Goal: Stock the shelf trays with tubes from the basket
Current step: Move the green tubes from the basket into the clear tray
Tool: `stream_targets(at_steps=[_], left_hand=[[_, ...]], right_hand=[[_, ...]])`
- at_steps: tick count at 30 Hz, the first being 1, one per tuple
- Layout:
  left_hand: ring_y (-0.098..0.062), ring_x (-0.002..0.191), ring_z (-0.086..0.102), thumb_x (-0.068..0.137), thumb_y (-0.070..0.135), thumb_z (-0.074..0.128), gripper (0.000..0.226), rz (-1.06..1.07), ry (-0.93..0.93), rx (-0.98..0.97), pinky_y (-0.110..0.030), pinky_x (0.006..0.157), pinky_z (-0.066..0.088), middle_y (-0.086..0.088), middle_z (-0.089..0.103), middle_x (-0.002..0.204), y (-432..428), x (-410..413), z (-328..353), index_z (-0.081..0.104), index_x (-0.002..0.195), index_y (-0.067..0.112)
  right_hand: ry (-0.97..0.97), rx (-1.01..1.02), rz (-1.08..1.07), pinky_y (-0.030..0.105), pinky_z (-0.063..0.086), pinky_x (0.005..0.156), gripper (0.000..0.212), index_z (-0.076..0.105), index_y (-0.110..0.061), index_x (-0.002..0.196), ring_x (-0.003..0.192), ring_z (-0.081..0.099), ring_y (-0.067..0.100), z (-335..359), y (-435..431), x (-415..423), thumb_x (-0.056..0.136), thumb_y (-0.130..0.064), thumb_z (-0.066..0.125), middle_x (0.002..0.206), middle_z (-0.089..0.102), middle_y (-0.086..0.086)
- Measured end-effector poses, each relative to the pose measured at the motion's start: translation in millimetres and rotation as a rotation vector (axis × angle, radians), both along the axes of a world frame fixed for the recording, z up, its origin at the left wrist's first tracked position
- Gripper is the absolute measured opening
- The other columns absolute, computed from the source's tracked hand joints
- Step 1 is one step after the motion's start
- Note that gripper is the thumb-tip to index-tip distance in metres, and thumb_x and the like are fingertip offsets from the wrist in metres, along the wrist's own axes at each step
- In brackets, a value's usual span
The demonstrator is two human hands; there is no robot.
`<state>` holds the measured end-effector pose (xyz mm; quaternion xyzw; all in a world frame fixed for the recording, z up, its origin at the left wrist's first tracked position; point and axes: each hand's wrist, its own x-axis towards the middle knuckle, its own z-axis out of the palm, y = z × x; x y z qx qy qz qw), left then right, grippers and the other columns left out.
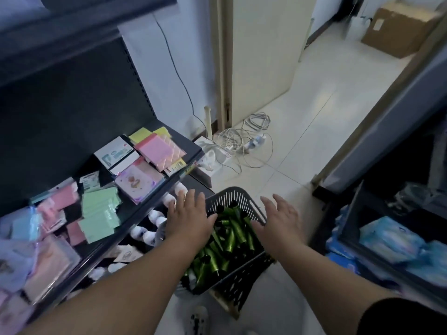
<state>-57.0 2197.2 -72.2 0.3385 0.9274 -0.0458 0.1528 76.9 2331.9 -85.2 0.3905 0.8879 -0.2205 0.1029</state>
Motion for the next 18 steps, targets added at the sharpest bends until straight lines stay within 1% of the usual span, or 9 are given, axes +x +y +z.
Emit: stream_targets(at_steps=[4,8,11,14,16,18], left_hand=[[-0.028,0.145,0.004,0.096,0.056,0.031,0.069,0.026,-0.095,-0.091,-0.042,0.118,0.006,-0.009,0.007,0.159,-24,-13,-75,0.012,0.151,0.019],[-0.026,0.145,0.006,0.096,0.055,0.033,0.067,0.052,-0.206,-0.157,-0.041,0.118,0.008,-0.006,0.008,0.159,-43,-21,-145,0.014,0.151,0.021],[-0.025,0.145,0.009,0.097,0.053,0.033,0.067,0.037,-0.276,-0.161,-0.040,0.117,0.011,-0.005,0.010,0.158,-48,-26,-192,0.013,0.151,0.020],[-0.025,0.142,0.015,0.098,0.051,0.035,0.065,0.011,-0.342,-0.156,-0.038,0.114,0.017,-0.005,0.012,0.157,-45,-29,-230,0.013,0.151,0.021],[-0.026,0.138,0.025,0.098,0.049,0.038,0.062,-0.021,-0.390,-0.164,-0.037,0.110,0.024,-0.005,0.020,0.154,-42,-29,-252,0.019,0.150,0.022],[-0.026,0.130,0.037,0.097,0.045,0.043,0.055,-0.058,-0.451,-0.181,-0.037,0.104,0.033,-0.006,0.035,0.145,-42,-27,-271,0.030,0.145,0.021]], right_hand=[[-0.093,-0.069,-0.004,0.043,0.009,0.120,0.068,0.016,-0.033,0.151,0.147,0.009,0.021,-67,-16,-8,0.093,-0.053,0.045,0.161,0.010,0.000],[-0.167,-0.144,0.026,0.040,0.010,0.120,0.071,0.015,-0.033,0.152,0.147,0.008,0.021,-128,-32,-22,0.093,-0.056,0.046,0.161,0.009,0.000],[-0.186,-0.183,0.025,0.039,0.013,0.120,0.071,0.017,-0.032,0.151,0.147,0.011,0.021,-165,-37,-37,0.092,-0.055,0.048,0.160,0.010,-0.001],[-0.195,-0.203,0.029,0.038,0.019,0.118,0.070,0.020,-0.034,0.150,0.145,0.017,0.022,-199,-40,-51,0.091,-0.054,0.051,0.160,0.012,-0.002],[-0.196,-0.230,0.036,0.040,0.024,0.116,0.068,0.021,-0.035,0.150,0.145,0.019,0.023,-220,-41,-59,0.091,-0.051,0.053,0.160,0.013,-0.003],[-0.192,-0.271,0.032,0.042,0.031,0.113,0.068,0.022,-0.035,0.149,0.142,0.025,0.025,-238,-43,-66,0.091,-0.047,0.055,0.159,0.015,-0.002]])
